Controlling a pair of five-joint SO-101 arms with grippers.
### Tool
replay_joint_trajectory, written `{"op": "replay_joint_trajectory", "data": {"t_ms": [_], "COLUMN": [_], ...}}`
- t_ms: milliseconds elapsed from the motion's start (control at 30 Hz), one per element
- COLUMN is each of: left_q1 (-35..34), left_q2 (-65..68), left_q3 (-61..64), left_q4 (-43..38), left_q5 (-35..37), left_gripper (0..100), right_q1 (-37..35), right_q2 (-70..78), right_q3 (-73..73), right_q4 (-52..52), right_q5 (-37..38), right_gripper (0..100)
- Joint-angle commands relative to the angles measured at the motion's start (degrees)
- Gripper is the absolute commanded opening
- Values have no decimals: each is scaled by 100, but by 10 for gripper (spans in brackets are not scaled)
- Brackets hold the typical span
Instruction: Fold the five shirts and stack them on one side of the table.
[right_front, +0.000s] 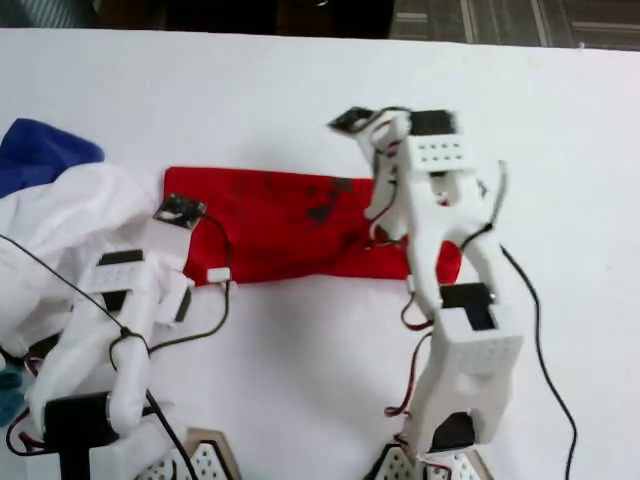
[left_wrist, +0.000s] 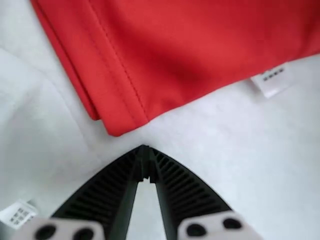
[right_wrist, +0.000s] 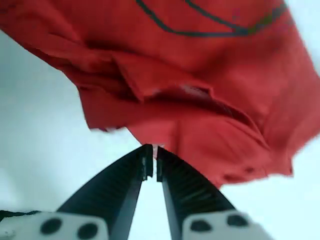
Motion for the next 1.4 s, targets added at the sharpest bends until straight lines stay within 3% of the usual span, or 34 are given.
{"op": "replay_joint_trajectory", "data": {"t_ms": [0, 367, 633, 767, 1000, 1367], "left_q1": [-44, -44, -44, -44, -44, -44], "left_q2": [-132, -132, -132, -132, -132, -132], "left_q3": [4, 13, 13, 13, 13, 13], "left_q4": [-114, -114, -114, -114, -114, -114], "left_q5": [18, 26, 26, 26, 0, 0], "left_gripper": [28, 28, 28, 28, 28, 28], "right_q1": [-295, -462, -321, 189, 998, 1824], "right_q2": [215, 514, -127, -866, -1165, -1130], "right_q3": [-229, -237, -229, -220, 615, 2400], "right_q4": [-444, -2035, -1771, -1262, -840, -3442], "right_q5": [-343, -1521, -2048, -1960, -747, -211], "right_gripper": [19, 19, 19, 19, 19, 19]}}
